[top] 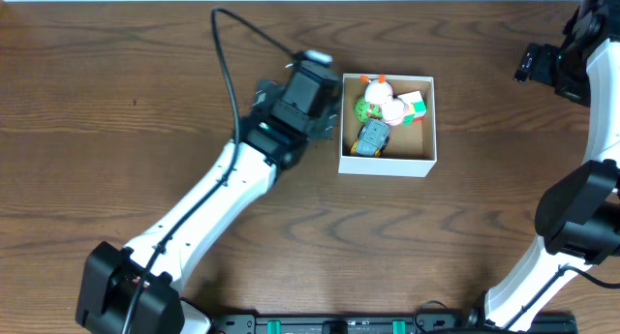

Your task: Pack container

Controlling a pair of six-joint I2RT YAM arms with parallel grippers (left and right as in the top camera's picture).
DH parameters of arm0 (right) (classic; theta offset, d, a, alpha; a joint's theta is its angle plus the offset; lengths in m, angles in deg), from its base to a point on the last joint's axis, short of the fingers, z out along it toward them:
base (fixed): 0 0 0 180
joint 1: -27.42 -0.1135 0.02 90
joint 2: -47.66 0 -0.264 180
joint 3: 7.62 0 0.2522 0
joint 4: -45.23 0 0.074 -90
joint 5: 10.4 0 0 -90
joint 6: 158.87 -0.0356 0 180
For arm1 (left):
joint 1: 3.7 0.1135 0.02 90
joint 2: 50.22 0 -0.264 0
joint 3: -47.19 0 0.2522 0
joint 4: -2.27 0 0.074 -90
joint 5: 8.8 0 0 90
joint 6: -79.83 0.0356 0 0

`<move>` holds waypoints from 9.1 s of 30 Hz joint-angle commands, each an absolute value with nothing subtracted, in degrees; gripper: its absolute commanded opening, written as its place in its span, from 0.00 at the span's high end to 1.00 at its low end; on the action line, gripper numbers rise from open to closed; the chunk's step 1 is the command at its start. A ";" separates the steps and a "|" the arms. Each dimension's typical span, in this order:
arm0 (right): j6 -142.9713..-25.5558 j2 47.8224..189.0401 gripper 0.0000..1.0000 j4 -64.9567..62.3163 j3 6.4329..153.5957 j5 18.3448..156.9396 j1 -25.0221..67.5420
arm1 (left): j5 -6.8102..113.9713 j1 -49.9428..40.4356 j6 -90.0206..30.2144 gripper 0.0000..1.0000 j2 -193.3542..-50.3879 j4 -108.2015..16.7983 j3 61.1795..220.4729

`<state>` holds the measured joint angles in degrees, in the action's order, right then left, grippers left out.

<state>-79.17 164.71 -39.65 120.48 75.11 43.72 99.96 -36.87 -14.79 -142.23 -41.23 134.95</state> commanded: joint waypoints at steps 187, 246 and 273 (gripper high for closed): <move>-80.18 164.95 0.01 -39.69 120.29 75.13 44.07 | 77.75 -46.88 -12.76 0.16 -174.71 -73.54 183.03; -80.18 164.95 0.01 -39.67 120.29 75.13 44.07 | 75.98 -16.63 -29.80 0.02 -75.37 -69.25 114.71; -80.20 164.95 0.01 -39.67 120.29 75.13 44.07 | 68.31 -16.20 -3.88 0.02 -75.04 -35.42 90.66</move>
<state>-79.17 164.71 -39.62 120.42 75.11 43.70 70.78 -16.83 -9.46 -75.57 -38.28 93.86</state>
